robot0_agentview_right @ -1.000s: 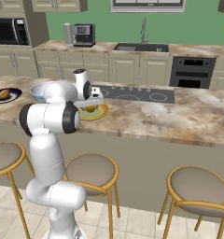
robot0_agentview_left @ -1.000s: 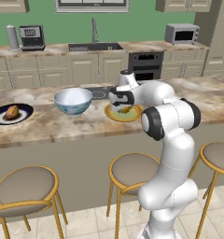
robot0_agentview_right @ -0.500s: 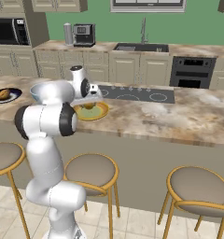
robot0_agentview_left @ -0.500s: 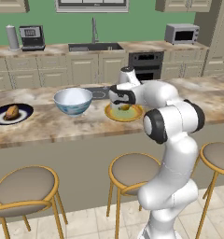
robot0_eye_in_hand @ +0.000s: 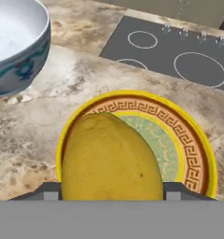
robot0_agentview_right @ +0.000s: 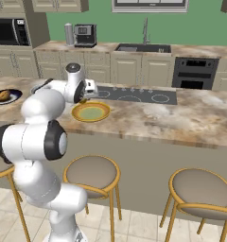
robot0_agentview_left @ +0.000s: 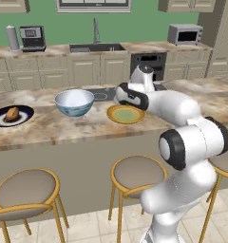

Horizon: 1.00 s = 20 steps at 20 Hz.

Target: Pick the chicken drumstick and lemon from their plates and place them in the bowl. Then put the bowl in the fridge.

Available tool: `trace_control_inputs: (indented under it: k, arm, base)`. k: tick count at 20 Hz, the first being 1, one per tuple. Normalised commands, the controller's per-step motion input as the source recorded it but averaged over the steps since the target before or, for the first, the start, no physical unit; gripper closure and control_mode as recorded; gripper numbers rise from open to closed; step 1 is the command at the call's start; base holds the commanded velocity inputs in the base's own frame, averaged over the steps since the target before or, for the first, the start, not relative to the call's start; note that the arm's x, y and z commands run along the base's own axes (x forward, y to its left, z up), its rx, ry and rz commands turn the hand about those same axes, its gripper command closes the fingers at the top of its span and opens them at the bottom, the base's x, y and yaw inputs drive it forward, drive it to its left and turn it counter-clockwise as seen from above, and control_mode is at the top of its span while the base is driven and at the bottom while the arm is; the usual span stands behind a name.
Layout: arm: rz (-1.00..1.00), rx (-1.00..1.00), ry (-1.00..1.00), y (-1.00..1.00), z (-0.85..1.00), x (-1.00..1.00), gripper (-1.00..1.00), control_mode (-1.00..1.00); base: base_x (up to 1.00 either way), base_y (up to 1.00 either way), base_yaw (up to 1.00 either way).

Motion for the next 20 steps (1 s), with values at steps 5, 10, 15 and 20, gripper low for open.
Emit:
trace_control_inputs:
  k: [5, 10, 15, 20]
  arm:
    - [0.10, 0.22, -0.06, 0.13, 0.60, -0.46, 1.00, -1.00]
    - [0.02, 0.13, 0.11, 0.20, 0.67, -0.37, 1.00, -1.00]
    - [0.02, 0.06, 0.10, 0.40, 0.42, -0.14, 1.00, -1.00]
    - [0.01, 0.00, 0.12, 0.51, 0.28, 0.00, 1.00, -1.00]
  base:
    - [0.00, 0.00, 0.00]
    - [0.00, 0.00, 0.00]
    - [0.00, 0.00, 0.00]
    - [0.00, 0.00, 0.00]
